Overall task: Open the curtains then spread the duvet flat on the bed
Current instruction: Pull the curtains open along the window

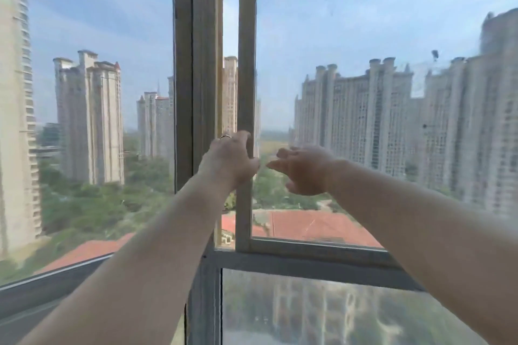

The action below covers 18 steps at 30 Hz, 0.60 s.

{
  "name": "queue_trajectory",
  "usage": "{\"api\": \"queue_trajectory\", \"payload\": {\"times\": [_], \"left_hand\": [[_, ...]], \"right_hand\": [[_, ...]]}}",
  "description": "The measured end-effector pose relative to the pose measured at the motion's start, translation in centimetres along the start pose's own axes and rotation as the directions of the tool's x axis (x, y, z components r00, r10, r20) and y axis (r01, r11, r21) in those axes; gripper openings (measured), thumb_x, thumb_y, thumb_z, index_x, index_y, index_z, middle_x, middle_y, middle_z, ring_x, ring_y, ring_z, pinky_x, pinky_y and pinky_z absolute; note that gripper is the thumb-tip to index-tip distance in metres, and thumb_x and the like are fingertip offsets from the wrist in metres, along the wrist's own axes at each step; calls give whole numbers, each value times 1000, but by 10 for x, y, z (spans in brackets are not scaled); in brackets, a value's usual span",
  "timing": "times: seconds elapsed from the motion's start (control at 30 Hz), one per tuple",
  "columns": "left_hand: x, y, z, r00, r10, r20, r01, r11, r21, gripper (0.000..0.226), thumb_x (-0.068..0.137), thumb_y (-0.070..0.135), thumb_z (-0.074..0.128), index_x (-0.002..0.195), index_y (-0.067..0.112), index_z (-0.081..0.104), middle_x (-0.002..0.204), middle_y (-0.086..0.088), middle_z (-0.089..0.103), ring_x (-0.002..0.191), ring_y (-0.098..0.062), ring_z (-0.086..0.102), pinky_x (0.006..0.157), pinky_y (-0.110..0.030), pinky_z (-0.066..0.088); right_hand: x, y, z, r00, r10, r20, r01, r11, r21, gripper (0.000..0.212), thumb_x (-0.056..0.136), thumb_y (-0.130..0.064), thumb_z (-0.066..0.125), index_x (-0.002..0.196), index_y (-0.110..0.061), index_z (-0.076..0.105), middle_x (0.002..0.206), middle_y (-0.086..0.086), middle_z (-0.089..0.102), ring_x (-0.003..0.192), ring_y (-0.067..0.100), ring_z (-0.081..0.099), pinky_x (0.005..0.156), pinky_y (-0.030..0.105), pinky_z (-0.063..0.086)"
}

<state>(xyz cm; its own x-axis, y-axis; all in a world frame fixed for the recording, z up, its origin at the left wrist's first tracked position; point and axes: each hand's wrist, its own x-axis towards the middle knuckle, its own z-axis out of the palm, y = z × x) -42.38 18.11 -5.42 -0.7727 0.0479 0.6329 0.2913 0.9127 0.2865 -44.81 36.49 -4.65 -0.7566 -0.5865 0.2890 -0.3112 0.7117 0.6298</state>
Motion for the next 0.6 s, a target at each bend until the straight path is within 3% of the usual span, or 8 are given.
{"api": "queue_trajectory", "payload": {"times": [0.1, 0.27, 0.33, 0.47, 0.6], "left_hand": [[17, 77, 62, 990, 99, 99, -83, 985, -149, 63, 88, 36, 57, 145, 17, 40, 140, -16, 51, 127, -34, 48, 107, -43, 39], [40, 189, 148, 941, 294, 170, -233, 923, -305, 63, 87, 41, 61, 144, 18, 43, 134, -15, 58, 125, -32, 51, 109, -43, 35], [47, 234, 177, 909, 377, 175, -291, 878, -381, 62, 88, 40, 62, 143, 19, 44, 134, -14, 59, 123, -32, 54, 107, -45, 40], [52, 322, 229, 823, 563, 71, -439, 710, -550, 54, 87, 33, 62, 138, 21, 49, 134, -11, 58, 121, -27, 55, 103, -39, 45], [52, 416, 273, 675, 737, -31, -562, 486, -670, 52, 88, 33, 59, 139, 25, 48, 138, -4, 54, 122, -25, 54, 100, -37, 44]], "right_hand": [[-63, 65, 44, 981, 122, 149, -119, 992, -30, 63, 97, -36, 52, 154, -29, 27, 157, 7, 33, 142, 26, 38, 109, 44, 43], [-153, 137, 104, 908, 303, 289, -302, 952, -49, 61, 95, -36, 54, 152, -30, 32, 152, 5, 41, 133, 28, 49, 99, 45, 51], [-186, 162, 132, 870, 351, 346, -347, 935, -74, 61, 94, -38, 54, 151, -33, 33, 155, 3, 37, 135, 28, 48, 99, 47, 50], [-247, 207, 172, 791, 426, 439, -390, 904, -173, 56, 93, -35, 55, 146, -32, 40, 153, 6, 40, 130, 28, 52, 90, 45, 52], [-308, 255, 195, 663, 553, 504, -509, 827, -239, 47, 89, -28, 56, 135, -28, 51, 132, 6, 58, 116, 26, 60, 78, 38, 52]]}}
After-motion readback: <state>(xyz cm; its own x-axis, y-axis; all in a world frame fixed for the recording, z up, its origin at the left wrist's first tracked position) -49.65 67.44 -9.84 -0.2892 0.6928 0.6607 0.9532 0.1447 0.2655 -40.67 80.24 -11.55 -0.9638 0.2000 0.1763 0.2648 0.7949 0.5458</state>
